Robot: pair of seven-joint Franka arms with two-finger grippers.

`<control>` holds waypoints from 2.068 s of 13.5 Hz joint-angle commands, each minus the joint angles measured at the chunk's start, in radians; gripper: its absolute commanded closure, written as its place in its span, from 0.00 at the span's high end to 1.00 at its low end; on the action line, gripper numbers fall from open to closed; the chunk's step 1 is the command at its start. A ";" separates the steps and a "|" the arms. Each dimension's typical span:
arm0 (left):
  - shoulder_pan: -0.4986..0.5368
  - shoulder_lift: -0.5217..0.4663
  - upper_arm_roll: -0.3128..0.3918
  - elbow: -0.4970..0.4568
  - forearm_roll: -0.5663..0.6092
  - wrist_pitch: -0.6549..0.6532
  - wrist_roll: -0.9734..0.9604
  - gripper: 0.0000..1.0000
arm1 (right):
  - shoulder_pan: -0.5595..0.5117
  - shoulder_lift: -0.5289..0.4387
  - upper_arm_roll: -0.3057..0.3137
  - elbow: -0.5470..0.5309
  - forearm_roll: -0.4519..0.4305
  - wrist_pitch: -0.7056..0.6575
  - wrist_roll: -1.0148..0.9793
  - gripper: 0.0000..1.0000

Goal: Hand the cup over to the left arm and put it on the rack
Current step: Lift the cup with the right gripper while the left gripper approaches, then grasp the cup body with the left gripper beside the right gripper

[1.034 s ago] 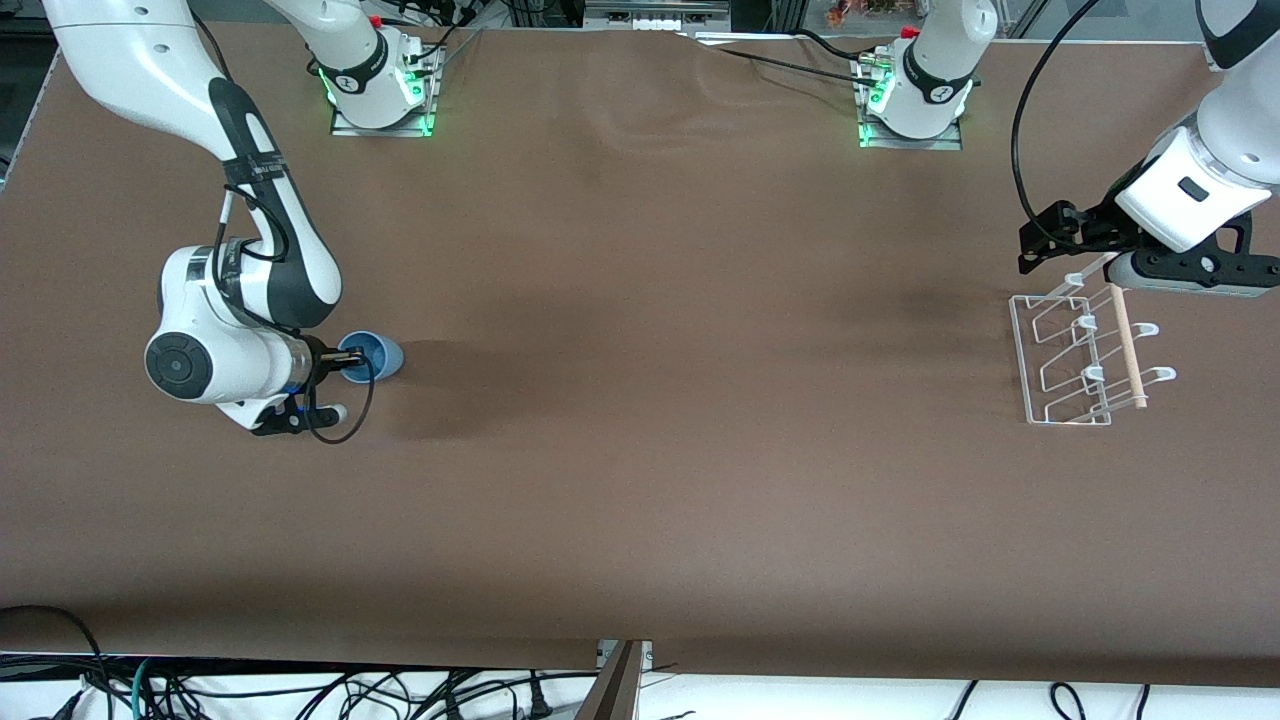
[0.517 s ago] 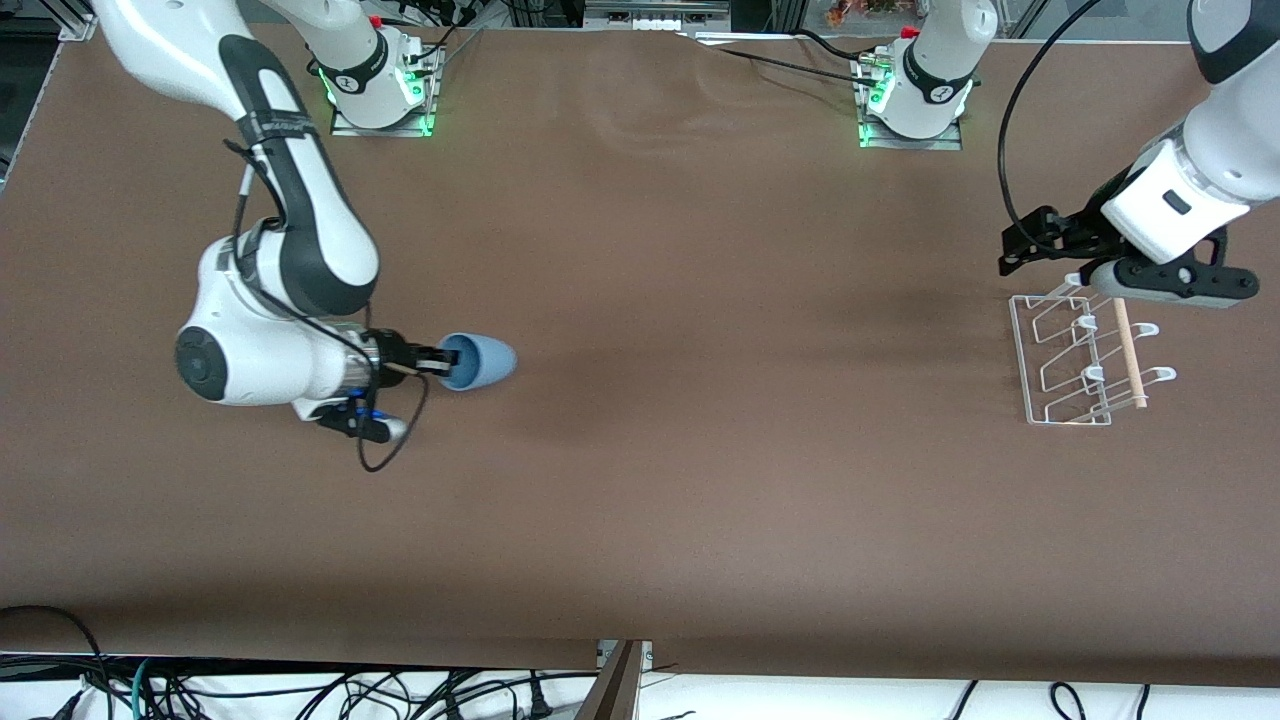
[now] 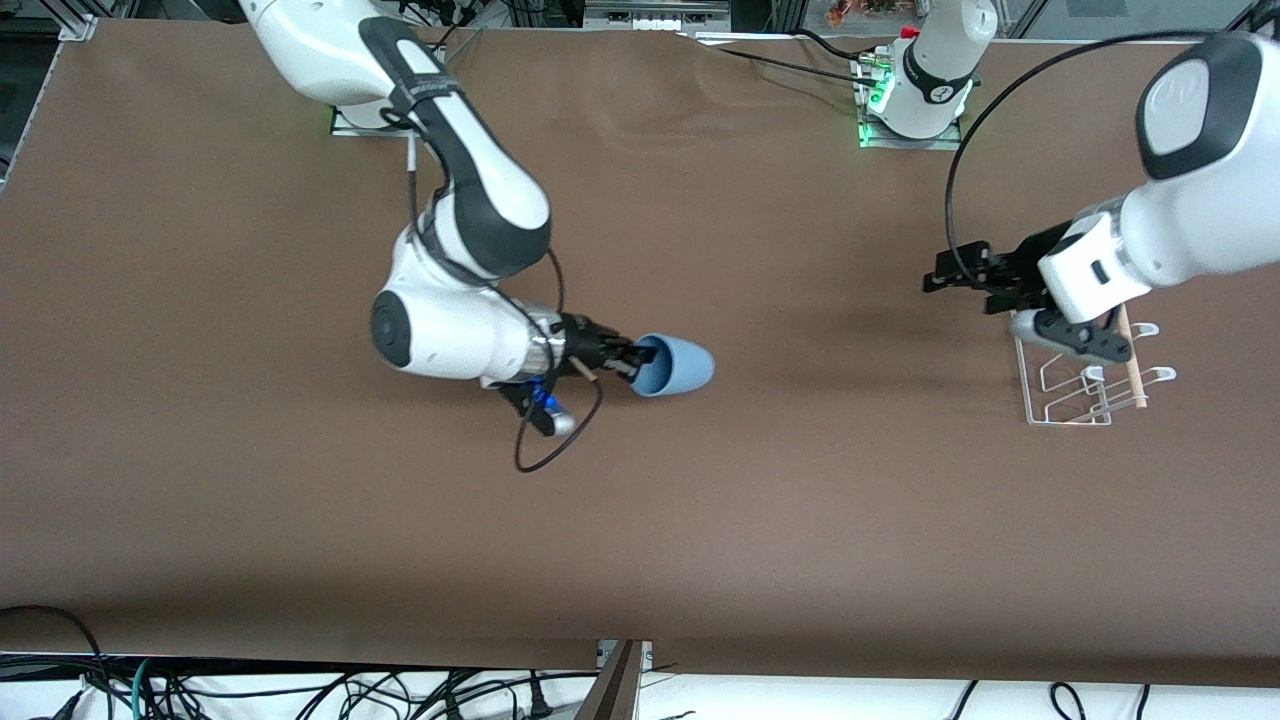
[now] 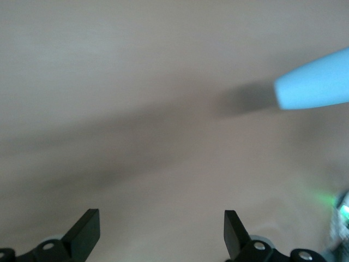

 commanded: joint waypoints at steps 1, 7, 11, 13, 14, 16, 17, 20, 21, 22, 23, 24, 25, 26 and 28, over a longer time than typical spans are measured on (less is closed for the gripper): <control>-0.003 0.091 -0.003 0.030 -0.096 0.041 0.237 1.00 | 0.018 0.012 0.019 0.038 0.029 0.002 0.053 0.00; -0.016 0.108 -0.084 0.013 -0.200 0.128 0.749 1.00 | 0.017 0.010 0.028 0.049 0.029 -0.001 0.059 0.00; -0.019 0.125 -0.178 -0.021 -0.289 0.274 0.888 1.00 | 0.017 0.009 0.028 0.050 0.029 -0.003 0.061 0.00; -0.020 0.130 -0.245 -0.091 -0.291 0.432 0.900 1.00 | 0.018 0.007 0.030 0.052 0.031 -0.003 0.076 0.00; -0.020 0.136 -0.262 -0.119 -0.294 0.473 0.915 1.00 | 0.018 0.007 0.030 0.055 0.031 -0.004 0.082 0.00; -0.032 0.157 -0.311 -0.134 -0.295 0.578 0.917 1.00 | 0.018 0.007 0.030 0.075 0.031 -0.009 0.085 0.00; -0.034 0.162 -0.336 -0.157 -0.297 0.619 0.917 1.00 | 0.018 0.007 0.030 0.078 0.031 -0.006 0.087 0.00; -0.037 0.165 -0.348 -0.157 -0.280 0.641 0.937 0.58 | 0.017 0.007 0.028 0.090 0.029 -0.003 0.104 0.00; -0.032 0.165 -0.348 -0.156 -0.281 0.640 0.970 0.35 | 0.017 0.007 0.028 0.090 0.029 -0.003 0.104 0.00; -0.025 0.164 -0.348 -0.153 -0.286 0.637 0.991 0.17 | 0.017 0.007 0.028 0.090 0.029 -0.001 0.102 0.00; -0.022 0.164 -0.350 -0.153 -0.286 0.635 0.994 0.04 | 0.017 0.009 0.028 0.090 0.031 -0.001 0.096 0.00; -0.022 0.162 -0.350 -0.151 -0.286 0.635 0.994 0.00 | 0.012 0.009 0.028 0.090 0.032 -0.001 0.096 0.02; -0.020 0.162 -0.348 -0.151 -0.286 0.632 0.994 0.00 | 0.008 0.009 0.028 0.090 0.032 -0.001 0.096 0.31; -0.020 0.161 -0.348 -0.151 -0.286 0.632 0.994 0.00 | 0.004 0.007 0.021 0.092 0.029 -0.001 0.105 0.91; -0.019 0.159 -0.348 -0.151 -0.286 0.630 0.994 0.00 | -0.002 -0.017 0.007 0.092 0.020 -0.012 0.105 0.99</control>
